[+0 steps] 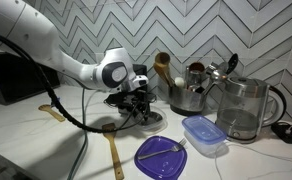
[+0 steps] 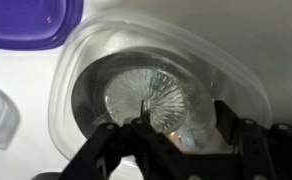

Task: Take the silver bowl out of the tupperware container

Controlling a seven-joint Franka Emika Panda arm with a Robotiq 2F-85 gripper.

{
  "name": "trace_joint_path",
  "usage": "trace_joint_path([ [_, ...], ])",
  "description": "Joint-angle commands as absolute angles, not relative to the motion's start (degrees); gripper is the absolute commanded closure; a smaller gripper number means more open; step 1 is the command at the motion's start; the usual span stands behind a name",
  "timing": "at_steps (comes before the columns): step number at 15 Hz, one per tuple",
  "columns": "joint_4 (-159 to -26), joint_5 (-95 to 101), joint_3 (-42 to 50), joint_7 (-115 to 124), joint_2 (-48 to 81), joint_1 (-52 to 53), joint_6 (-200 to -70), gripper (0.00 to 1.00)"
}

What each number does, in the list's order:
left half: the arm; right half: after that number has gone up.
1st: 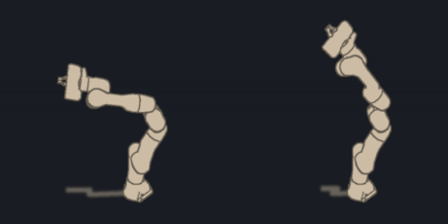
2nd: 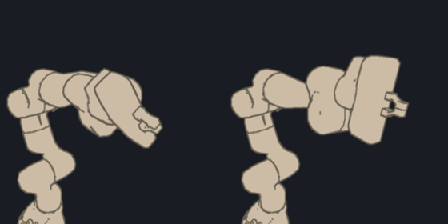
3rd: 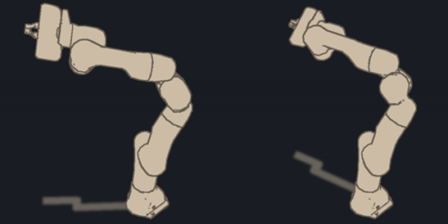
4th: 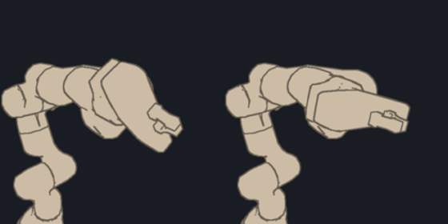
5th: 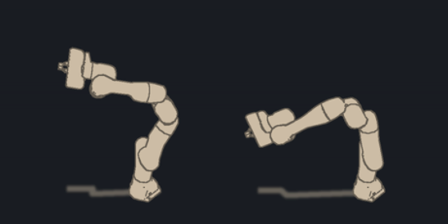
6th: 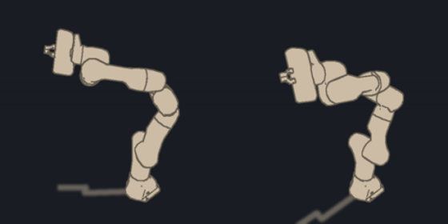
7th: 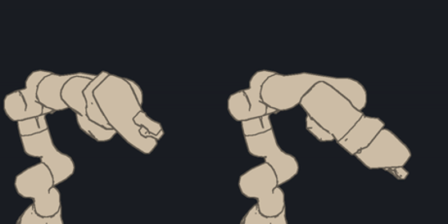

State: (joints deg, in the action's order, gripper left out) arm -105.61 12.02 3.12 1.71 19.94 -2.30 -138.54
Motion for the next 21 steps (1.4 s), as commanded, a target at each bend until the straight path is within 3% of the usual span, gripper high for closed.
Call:
trace_joint_path([
  [1, -105.78, 9.14, 2.68, -1.02, 21.17, -2.99, -139.45, 0.31],
  [3, -105.83, 8.61, 2.83, -1.41, 21.18, -3.05, -139.35, 0.35],
  [5, -105.83, 8.24, 2.94, -1.45, 21.08, -3.11, -139.28, 0.58],
  [6, -105.76, 8.15, 2.99, -1.44, 20.99, -3.13, -139.22, 0.62],
  [9, -105.55, 8.05, 3.04, -1.3, 20.58, -3.12, -139.09, 0.89],
  [11, -105.43, 8.33, 3.12, -1.2, 20.16, -3.04, -139.03, 1.0],
  [21, -105.75, 10.36, 3.63, -0.94, 15.47, -2.31, -136.8, 1.0],
])
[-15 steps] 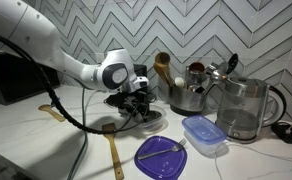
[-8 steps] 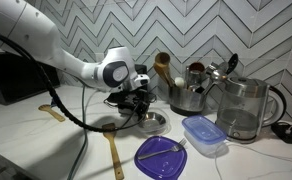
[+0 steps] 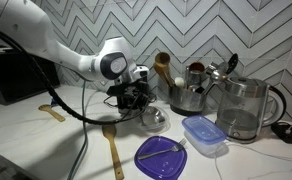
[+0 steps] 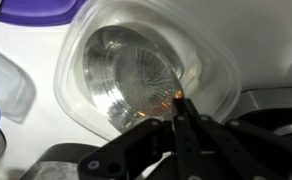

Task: Take the silver bowl out of the tupperware container

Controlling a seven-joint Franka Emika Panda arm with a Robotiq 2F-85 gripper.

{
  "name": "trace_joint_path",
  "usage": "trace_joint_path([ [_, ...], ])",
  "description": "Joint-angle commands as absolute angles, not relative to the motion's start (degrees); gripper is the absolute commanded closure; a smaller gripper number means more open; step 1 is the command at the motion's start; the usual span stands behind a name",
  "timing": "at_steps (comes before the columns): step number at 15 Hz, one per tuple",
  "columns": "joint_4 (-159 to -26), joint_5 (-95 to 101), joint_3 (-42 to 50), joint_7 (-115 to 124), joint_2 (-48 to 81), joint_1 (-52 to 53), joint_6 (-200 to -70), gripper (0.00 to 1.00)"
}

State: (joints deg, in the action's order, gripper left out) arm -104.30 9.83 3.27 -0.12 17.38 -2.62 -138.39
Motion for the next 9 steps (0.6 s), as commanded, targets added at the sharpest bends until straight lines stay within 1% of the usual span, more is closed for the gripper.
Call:
trace_joint_path([
  [1, -105.91, 10.77, 3.72, -0.71, 14.76, -2.21, -136.29, 1.0],
  [9, -108.57, 15.45, 3.48, 0.16, 8.06, -0.98, -133.11, 0.99],
])
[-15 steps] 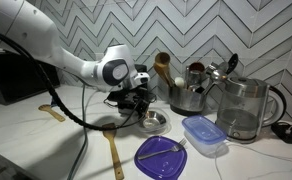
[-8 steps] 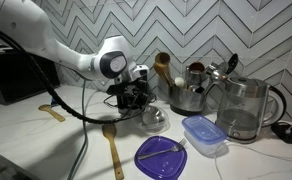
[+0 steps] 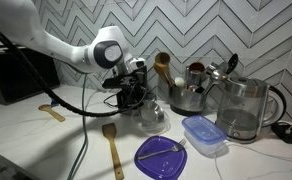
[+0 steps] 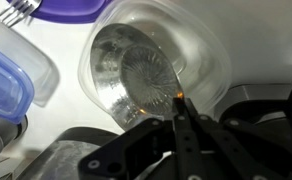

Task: Take the silver bowl out of the tupperware container

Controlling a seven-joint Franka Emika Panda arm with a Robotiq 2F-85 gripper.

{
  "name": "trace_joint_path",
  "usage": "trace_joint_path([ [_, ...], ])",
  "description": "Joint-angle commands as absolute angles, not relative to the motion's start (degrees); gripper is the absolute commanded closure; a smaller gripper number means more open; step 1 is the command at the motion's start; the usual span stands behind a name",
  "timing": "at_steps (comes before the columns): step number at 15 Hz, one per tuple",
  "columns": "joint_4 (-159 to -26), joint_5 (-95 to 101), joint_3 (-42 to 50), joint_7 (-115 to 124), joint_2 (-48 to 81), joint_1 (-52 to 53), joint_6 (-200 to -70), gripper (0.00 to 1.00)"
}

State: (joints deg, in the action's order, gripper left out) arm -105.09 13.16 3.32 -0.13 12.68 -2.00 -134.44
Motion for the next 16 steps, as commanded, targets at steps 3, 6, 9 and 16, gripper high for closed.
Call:
trace_joint_path([
  [3, -110.69, 17.53, 2.67, 1.24, 4.25, 0.17, -130.97, 0.99],
  [6, -113.47, 18.37, 1.04, 3.66, -0.55, 1.7, -124.8, 0.99],
  [9, -115.59, 17.24, -1.46, 6.31, -5.15, 2.98, -116.11, 0.99],
  [16, -120.59, 15.47, -8.04, 7.49, -13.08, 6.78, -107.93, 0.99],
])
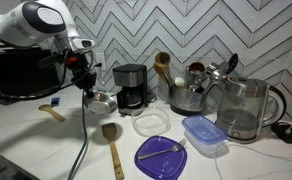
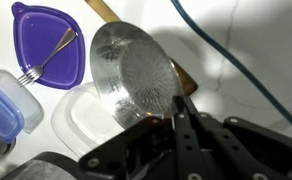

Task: Take the silver bowl out of the tupperware container

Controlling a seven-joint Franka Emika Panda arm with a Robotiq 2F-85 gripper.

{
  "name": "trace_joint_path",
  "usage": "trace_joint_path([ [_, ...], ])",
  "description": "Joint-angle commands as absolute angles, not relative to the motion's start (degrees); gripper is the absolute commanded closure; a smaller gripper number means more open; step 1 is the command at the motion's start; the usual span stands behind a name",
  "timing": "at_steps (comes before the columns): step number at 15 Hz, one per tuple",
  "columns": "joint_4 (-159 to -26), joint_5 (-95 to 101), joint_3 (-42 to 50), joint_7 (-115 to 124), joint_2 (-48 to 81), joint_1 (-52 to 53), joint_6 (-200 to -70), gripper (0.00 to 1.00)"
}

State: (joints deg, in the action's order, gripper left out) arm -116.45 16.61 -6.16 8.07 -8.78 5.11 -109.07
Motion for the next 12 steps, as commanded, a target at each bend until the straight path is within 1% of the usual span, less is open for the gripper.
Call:
trace_joint_path([
  [1, -121.6, 15.26, -8.97, 6.28, -14.01, 7.64, -108.73, 0.99],
  [7, -124.08, 15.24, -13.56, 1.53, -16.59, 12.41, -114.25, 0.99],
  [10, -123.12, 12.89, -15.04, 3.58, -15.9, 13.7, -113.51, 0.99],
  [11, -121.7, 14.74, -15.09, 3.41, -14.69, 12.93, -112.63, 0.99],
  [12, -121.66, 14.54, -15.39, 3.43, -14.66, 13.12, -112.62, 0.98],
])
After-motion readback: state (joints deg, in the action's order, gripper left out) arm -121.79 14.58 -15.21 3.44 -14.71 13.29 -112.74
